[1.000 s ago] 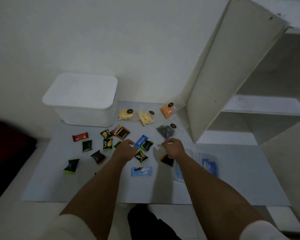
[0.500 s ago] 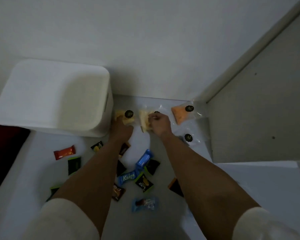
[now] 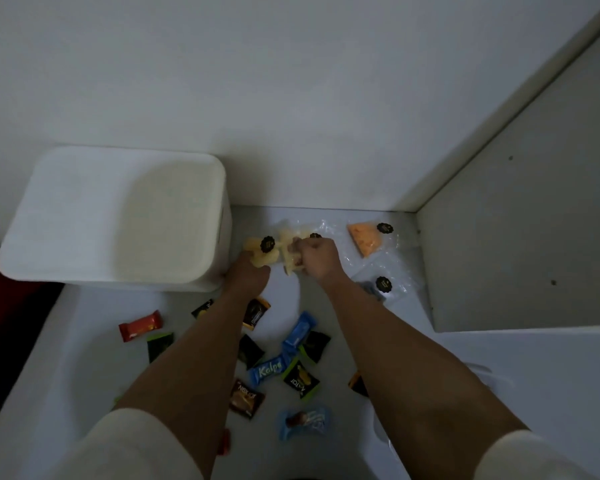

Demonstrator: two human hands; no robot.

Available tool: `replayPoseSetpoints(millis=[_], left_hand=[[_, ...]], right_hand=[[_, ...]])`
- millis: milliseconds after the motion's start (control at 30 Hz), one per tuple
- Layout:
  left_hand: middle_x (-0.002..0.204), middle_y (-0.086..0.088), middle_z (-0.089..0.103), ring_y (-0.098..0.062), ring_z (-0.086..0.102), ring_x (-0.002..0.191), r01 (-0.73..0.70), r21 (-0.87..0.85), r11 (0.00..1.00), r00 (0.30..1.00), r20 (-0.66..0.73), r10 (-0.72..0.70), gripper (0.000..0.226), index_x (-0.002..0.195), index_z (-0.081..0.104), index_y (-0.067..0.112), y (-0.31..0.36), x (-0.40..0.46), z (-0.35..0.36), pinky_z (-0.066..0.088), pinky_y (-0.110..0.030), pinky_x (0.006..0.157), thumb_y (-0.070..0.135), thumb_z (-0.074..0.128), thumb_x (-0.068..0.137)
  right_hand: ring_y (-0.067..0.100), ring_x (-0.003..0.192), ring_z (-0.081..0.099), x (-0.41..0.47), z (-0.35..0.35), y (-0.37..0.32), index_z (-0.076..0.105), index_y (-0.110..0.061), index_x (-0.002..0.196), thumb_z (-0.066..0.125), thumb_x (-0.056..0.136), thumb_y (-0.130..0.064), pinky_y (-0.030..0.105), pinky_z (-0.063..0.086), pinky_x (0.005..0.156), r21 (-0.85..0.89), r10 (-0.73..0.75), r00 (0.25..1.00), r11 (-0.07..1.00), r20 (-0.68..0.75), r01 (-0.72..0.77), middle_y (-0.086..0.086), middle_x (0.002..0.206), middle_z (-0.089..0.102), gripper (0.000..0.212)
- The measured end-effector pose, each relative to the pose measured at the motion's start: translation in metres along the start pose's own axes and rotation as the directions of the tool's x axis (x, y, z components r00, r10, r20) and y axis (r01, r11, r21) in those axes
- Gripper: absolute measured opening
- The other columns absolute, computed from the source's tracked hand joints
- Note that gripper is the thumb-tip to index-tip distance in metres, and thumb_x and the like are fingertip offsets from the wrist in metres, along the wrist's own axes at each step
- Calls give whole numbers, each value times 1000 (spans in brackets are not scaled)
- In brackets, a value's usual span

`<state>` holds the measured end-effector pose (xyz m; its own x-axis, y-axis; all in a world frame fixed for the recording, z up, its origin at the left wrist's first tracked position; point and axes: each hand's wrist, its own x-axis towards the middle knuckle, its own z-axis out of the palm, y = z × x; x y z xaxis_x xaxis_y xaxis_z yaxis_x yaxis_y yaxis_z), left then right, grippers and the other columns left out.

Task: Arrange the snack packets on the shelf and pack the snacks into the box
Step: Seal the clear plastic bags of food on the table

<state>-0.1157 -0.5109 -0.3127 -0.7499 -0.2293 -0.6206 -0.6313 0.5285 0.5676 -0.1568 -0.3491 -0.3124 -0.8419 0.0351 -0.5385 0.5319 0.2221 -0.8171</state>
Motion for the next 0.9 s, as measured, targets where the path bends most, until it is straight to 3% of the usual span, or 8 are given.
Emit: replayPoseSetpoints(millis=[100, 200, 267, 400, 600, 733, 833, 900], left_hand=[[135, -10, 57, -27, 58, 116, -34, -23, 999, 999, -35, 33, 48, 140, 49, 14, 7, -19, -4, 46, -30, 90, 31, 57, 95], [111, -7, 66, -22, 61, 100, -132, -71, 989, 989, -83, 126, 36, 111, 66, 10, 15, -43, -17, 41, -28, 76, 40, 55, 95], [86, -8, 68, -26, 66, 86, -173, -154, 973, 983, -93, 160, 56, 83, 65, 6, 21, -58, -27, 46, -33, 67, 61, 54, 87], [78, -13, 74, -26, 72, 74, -216, -340, 915, 976, -47, 213, 86, 82, 70, 0, 30, -101, -47, 59, -40, 71, 84, 63, 63], [79, -9, 75, -29, 73, 82, -367, -229, 902, 929, -51, 366, 35, 79, 70, 3, 19, -158, -64, 60, -52, 82, 36, 63, 84], [82, -16, 74, -33, 72, 82, -448, -81, 891, 894, -18, 448, 37, 71, 67, 4, 2, -190, -69, 59, -47, 76, 41, 64, 77], [82, -10, 75, -28, 70, 79, -441, -65, 895, 897, -5, 442, 45, 72, 69, 7, -7, -209, -68, 58, -40, 76, 52, 64, 70], [76, -7, 75, -26, 70, 75, -430, -104, 897, 901, 4, 433, 35, 64, 66, 10, -9, -219, -67, 57, -37, 73, 42, 68, 78]], right_hand=[[21, 72, 68, -22, -5, -12, 80, -7, 81, 61, 94, -22, 36, 59, 73, 118, 11, 1000, 993, -1, -10, 8, 82, 76, 28], [19, 76, 69, -53, -9, -21, 80, -7, 85, 67, 88, -15, 40, 59, 79, 43, -82, 996, 996, -43, 84, 10, 89, 78, 16], [17, 78, 71, -75, -10, -25, 81, -11, 82, 74, 82, -17, 42, 60, 79, -68, -204, 977, 978, -69, 200, 7, 84, 78, 9], [8, 79, 71, -131, -10, -32, 80, -19, 81, 79, 79, -27, 34, 60, 77, -261, -408, 906, 892, -113, 369, -5, 82, 77, 9], [12, 90, 70, -207, -4, -33, 76, -14, 110, 83, 79, -34, 33, 57, 85, -523, -543, 828, 751, -143, 402, 0, 111, 74, 37], [22, 103, 67, -240, 2, -28, 70, -15, 122, 76, 84, -35, 39, 55, 87, -675, -642, 733, 646, -227, 357, 4, 123, 66, 43], [27, 110, 61, -259, 13, -24, 63, -15, 131, 69, 90, -32, 41, 54, 84, -734, -651, 726, 602, -222, 315, 7, 131, 56, 44], [28, 111, 61, -267, 18, -20, 57, -16, 137, 63, 94, -32, 41, 53, 85, -735, -637, 733, 612, -240, 291, 7, 135, 52, 46]])
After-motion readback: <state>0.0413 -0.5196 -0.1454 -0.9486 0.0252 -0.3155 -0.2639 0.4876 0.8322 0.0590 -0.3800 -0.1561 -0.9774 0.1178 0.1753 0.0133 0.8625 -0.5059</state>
